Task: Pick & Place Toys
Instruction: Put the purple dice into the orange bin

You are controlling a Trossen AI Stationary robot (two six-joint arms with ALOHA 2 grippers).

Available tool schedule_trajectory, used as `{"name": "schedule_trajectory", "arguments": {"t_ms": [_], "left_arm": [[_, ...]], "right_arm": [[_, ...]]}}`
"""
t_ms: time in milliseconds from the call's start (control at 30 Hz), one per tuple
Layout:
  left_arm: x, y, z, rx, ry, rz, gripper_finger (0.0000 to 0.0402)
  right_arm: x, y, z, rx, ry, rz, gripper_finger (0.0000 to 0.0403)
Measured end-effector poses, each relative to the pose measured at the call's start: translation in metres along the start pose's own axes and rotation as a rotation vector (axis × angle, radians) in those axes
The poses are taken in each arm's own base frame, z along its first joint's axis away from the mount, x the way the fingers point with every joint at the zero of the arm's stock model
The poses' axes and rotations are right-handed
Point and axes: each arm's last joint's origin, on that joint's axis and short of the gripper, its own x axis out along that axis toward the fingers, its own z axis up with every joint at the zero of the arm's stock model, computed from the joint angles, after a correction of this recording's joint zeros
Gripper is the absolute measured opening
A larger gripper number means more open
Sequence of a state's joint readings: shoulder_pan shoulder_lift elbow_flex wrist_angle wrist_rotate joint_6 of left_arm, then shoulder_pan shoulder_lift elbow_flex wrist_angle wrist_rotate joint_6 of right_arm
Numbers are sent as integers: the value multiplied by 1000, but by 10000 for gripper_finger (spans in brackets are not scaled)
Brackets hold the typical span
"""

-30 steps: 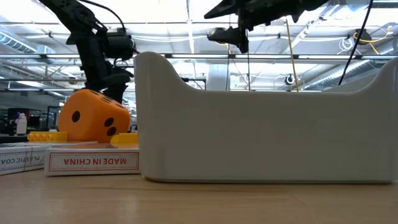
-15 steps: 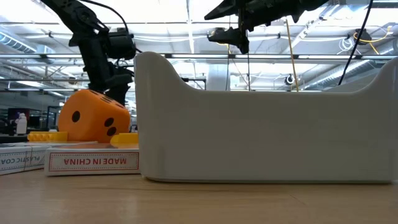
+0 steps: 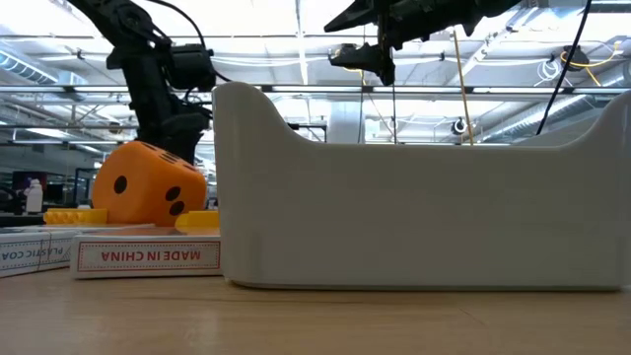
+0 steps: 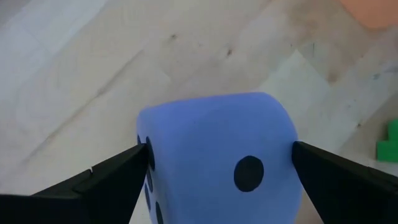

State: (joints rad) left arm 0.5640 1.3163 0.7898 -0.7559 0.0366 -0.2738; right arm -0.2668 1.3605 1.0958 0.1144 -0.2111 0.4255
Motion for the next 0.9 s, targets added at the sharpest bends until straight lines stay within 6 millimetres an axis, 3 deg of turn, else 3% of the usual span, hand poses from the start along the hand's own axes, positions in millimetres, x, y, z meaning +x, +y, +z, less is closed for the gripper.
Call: {"name": "schedule_trajectory", "arguments": {"t_ms": [600,900], "left_arm": [[9,-3,-5,66,148,-130,397],[10,-2,-6,56,178,-199,310]], "right_arm": [[0,0,0,7,1,0,265],[0,0,0,8,1,0,265]]}}
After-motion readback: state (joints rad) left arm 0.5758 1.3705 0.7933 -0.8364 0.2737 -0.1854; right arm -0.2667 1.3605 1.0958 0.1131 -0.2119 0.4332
